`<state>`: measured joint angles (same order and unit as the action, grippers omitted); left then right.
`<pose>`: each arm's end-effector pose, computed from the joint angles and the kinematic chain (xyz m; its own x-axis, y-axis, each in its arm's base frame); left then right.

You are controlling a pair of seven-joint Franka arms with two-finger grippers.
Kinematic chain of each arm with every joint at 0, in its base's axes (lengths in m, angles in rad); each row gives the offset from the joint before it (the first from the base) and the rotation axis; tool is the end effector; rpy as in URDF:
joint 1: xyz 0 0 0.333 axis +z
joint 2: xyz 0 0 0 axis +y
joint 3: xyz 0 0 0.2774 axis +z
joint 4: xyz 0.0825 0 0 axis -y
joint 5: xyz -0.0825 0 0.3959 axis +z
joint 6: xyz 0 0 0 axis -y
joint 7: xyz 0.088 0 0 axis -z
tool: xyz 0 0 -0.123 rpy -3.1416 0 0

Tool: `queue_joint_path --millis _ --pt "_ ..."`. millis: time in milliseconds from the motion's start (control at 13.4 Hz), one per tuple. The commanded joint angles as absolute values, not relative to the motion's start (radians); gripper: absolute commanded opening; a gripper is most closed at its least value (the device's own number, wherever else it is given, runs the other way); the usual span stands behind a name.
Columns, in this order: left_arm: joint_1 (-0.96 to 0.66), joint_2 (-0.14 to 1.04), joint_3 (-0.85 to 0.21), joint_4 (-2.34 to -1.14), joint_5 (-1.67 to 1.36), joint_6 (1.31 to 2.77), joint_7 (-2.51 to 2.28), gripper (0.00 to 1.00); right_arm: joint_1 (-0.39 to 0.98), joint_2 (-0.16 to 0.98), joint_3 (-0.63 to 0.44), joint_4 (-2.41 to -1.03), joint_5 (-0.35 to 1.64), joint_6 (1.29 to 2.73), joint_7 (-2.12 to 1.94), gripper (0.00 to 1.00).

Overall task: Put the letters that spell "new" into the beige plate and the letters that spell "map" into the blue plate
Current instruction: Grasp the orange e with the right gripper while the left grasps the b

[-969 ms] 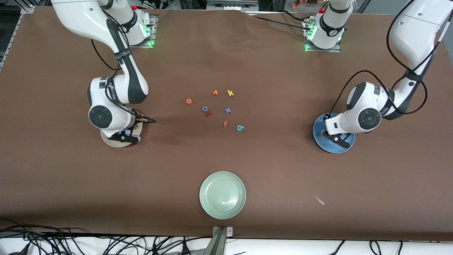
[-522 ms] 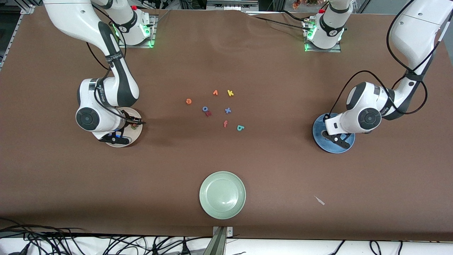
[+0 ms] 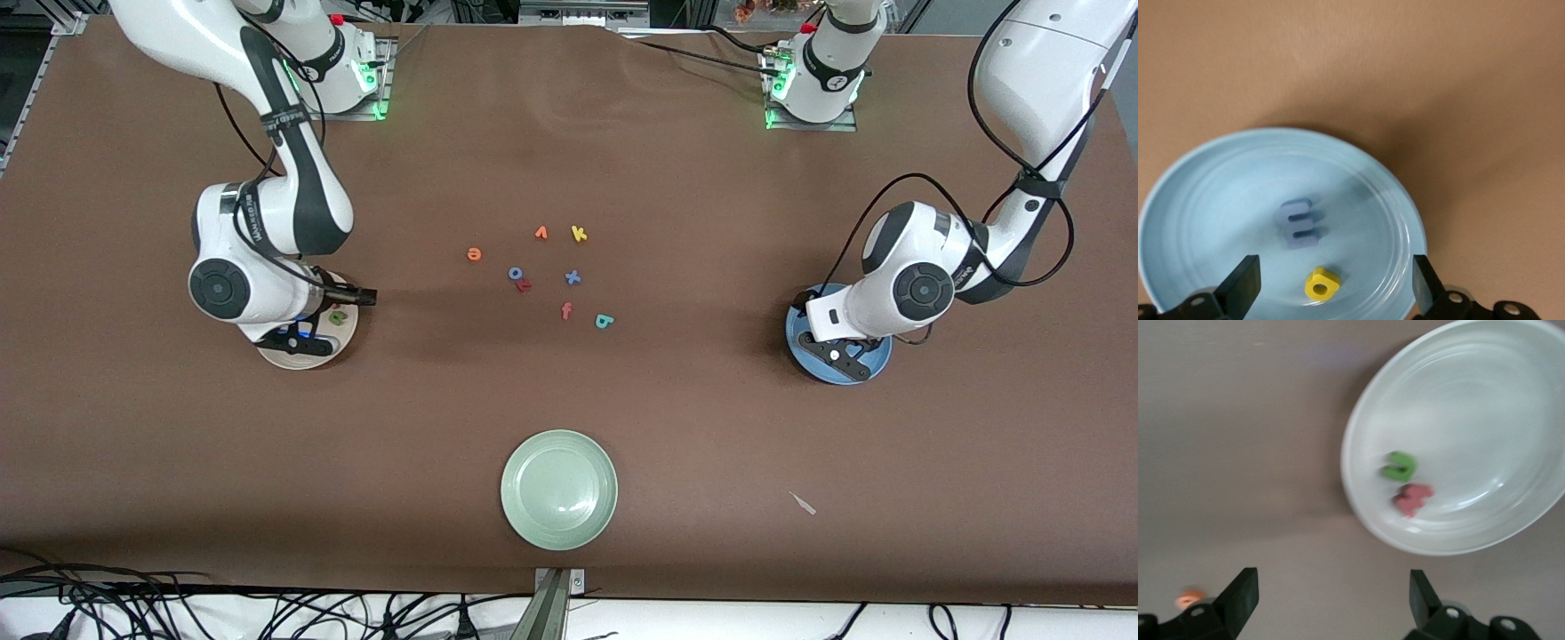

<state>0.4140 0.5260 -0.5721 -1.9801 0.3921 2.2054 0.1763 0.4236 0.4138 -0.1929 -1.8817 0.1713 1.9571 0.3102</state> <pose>0.5710 -0.0834 0.1630 0.8280 -0.5311 -0.1798 -0.5325 -0.8452 0.0444 0.5633 0.1464 0.2121 0.9314 -0.1657 -0.3242 -0.1583 -0.9862 0.0493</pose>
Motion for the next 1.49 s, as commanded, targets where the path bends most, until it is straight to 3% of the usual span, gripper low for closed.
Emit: queue_joint_path --millis 0,298,671,1267,1416 --pt "0.414 0.509 -0.609 -1.964 0.394 2.191 0.152 1.0 0.425 0.342 -0.115 -1.943 0.19 1.974 0.44 1.0" --pt "0.373 0.514 -0.624 -1.956 0.394 2.192 0.036 1.0 0.426 0.252 0.012 -2.136 0.19 2.207 0.581 1.0" --pt "0.33 0.517 -0.623 -1.899 0.241 2.184 -0.018 1.0 0.434 0.238 0.176 -2.249 0.181 2.423 0.77 1.0" --pt "0.08 0.695 -0.609 -1.717 0.178 2.187 -0.555 1.0 0.488 0.317 0.19 -2.335 0.12 2.666 0.765 1.0" --pt "-0.018 0.721 -0.551 -1.677 0.186 2.189 -0.694 1.0 0.488 0.331 0.19 -2.333 0.097 2.671 0.762 1.0"
